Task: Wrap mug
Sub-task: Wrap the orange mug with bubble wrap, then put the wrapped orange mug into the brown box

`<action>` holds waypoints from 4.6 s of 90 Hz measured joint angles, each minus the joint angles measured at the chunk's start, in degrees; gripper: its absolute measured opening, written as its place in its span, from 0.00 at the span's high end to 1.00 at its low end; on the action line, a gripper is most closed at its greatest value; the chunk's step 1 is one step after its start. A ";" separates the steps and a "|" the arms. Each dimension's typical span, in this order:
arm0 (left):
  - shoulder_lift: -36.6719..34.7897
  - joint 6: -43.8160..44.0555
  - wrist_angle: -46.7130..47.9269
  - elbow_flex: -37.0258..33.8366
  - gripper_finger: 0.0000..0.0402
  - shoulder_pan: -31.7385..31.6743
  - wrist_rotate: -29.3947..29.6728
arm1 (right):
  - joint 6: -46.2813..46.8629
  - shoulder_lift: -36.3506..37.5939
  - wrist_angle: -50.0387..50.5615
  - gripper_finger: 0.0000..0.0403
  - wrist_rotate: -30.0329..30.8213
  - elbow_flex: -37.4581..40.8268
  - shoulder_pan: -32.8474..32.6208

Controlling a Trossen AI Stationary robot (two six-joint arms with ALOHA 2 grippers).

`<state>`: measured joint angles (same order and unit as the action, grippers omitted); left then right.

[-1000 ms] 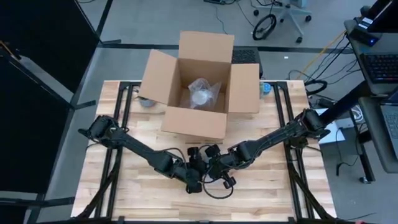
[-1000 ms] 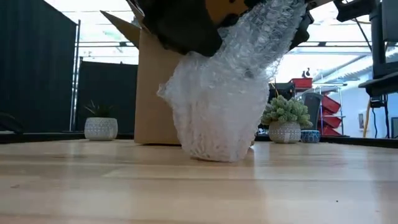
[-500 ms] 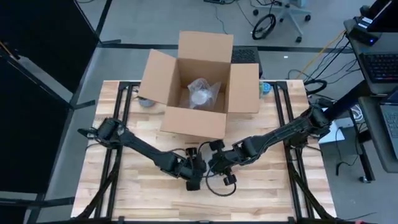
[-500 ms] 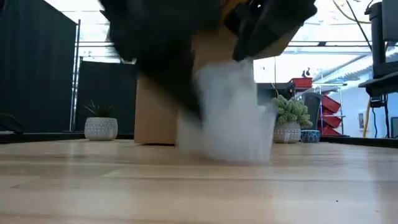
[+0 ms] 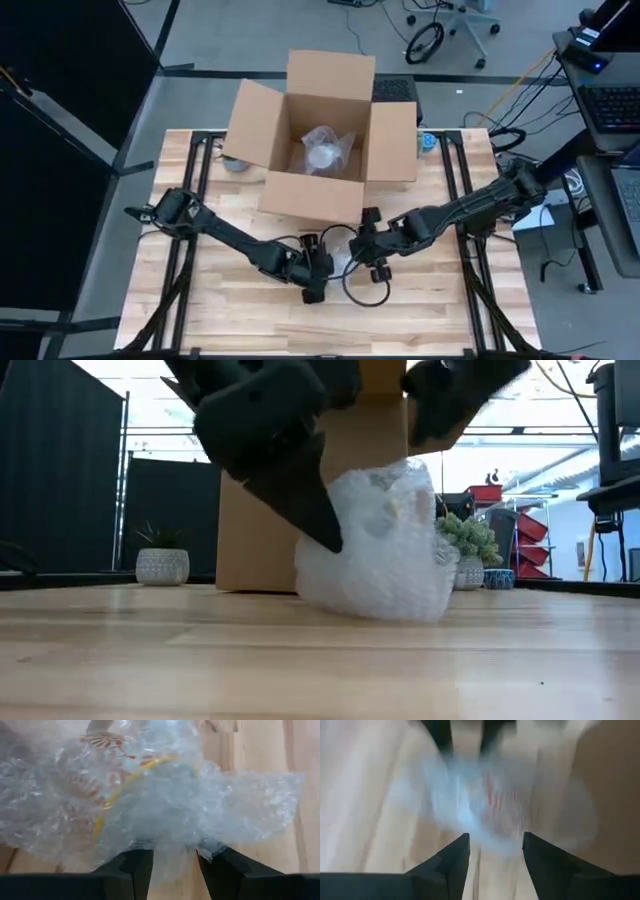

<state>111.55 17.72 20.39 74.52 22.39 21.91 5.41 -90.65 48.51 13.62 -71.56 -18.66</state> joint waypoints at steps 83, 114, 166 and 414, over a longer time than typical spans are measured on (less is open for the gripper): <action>-0.66 1.49 -2.92 2.07 0.66 -2.73 -3.24 | -5.22 -7.88 -50.54 0.64 -12.06 25.77 3.60; -0.74 1.97 -2.91 5.39 0.66 -2.78 -9.94 | 9.07 -8.02 -54.34 0.64 -17.76 25.68 -1.19; -0.69 13.87 2.69 6.17 0.66 -1.20 -13.64 | 10.03 -9.60 -60.50 0.45 -17.23 25.43 0.24; -7.76 13.55 6.60 10.23 0.66 -0.84 -14.62 | -31.18 -1.91 -22.05 0.95 -5.29 7.96 -11.16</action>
<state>103.79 31.27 26.99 84.75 21.55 7.29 -25.77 -92.57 26.46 8.34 -63.60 -29.82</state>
